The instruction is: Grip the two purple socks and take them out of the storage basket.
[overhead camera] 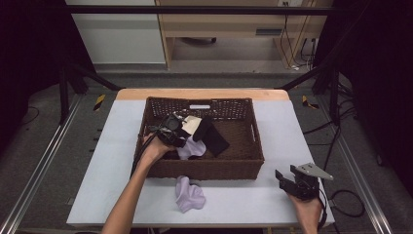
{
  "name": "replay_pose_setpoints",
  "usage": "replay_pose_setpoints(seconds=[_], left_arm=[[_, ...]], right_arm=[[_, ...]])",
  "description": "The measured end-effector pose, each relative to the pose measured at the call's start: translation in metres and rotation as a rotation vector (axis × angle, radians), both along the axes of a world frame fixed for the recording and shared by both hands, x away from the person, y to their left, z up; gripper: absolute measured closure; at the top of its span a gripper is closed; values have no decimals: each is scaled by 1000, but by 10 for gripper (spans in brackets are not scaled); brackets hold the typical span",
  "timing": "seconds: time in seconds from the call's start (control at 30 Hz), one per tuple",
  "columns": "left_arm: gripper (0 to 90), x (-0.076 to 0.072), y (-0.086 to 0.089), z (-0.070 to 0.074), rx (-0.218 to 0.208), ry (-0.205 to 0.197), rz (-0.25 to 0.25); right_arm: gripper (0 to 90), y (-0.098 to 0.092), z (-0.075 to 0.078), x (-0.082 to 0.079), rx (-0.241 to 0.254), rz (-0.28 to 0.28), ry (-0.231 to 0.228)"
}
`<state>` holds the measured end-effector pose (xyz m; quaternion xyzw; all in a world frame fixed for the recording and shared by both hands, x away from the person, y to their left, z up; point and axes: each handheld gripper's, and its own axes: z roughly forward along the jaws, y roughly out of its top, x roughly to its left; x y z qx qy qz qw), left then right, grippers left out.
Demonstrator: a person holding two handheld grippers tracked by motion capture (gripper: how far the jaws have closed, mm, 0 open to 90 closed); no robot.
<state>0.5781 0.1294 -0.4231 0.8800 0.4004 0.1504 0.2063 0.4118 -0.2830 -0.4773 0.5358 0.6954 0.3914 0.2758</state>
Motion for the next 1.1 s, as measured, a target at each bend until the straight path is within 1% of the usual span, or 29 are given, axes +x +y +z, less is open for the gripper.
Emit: replay_pose_setpoints(seconds=[0.03,0.07,0.13,0.2,0.23,0.27,0.3,0.33,0.37,0.4,0.43,0.47,0.53,0.57,0.6,0.63,0.67,0.7,0.73,0.77,0.8,0.83,0.9,0.97,1.0,1.03,1.1], left_arm=[[481,0,0,0,0,0,0],[485,2,-1,-2,15,26,3],[507,3,-2,-4,38,46,10],[550,4,-2,-6,53,69,18],[580,4,-2,-6,53,69,18],[604,5,-2,-7,66,86,24],[636,5,-2,-7,66,86,24],[680,6,-2,-7,57,105,32],[722,6,-2,-7,57,105,32],[801,7,0,-5,47,109,48],[828,7,0,-5,47,109,48],[840,7,2,-4,18,123,55],[851,6,3,-2,-15,106,47],[854,6,3,-2,-15,106,47],[856,4,4,1,-39,80,37],[857,4,4,1,-39,80,37],[857,3,5,3,-51,67,32],[860,1,6,5,-77,37,28],[860,-1,6,6,-87,19,33],[860,-1,6,6,-87,19,33],[860,-3,6,9,-82,-17,22],[860,-5,6,11,-91,-43,17],[861,-8,7,14,-116,-74,10],[861,-11,9,18,-136,-112,15],[861,-11,9,18,-136,-112,15],[861,-12,11,22,-153,-140,23],[862,-14,14,27,-193,-170,26]], right_arm=[[372,0,0,0,0,0,0],[371,0,0,0,0,1,0],[371,0,0,0,3,1,0],[372,0,0,0,1,2,1],[372,0,0,0,2,3,2],[372,0,0,0,0,4,1],[372,0,0,-1,4,4,4],[372,-1,-1,0,-2,4,-2],[372,-1,-1,0,-2,4,-2],[372,-1,-1,0,-1,3,0],[372,-1,-1,0,-1,4,1],[372,-1,-1,0,-1,4,1],[372,-1,-1,0,-2,4,1],[372,-1,-1,0,-2,4,1],[373,-1,-1,0,-1,1,-1],[373,-1,-1,0,-1,1,-1],[373,-2,-1,0,-2,0,-2],[374,-2,-1,-1,2,-2,0],[374,-2,-1,-1,6,-3,0],[374,-2,-1,-1,6,-3,0],[373,-3,-1,-1,0,-3,-4],[373,-3,-1,-1,0,-4,-3],[374,-4,0,-1,8,-7,0],[373,-4,0,-1,5,-7,0],[373,-5,0,-1,3,-8,-3],[373,-5,0,-1,2,-8,-3],[373,-5,0,-2,0,-8,-6]])
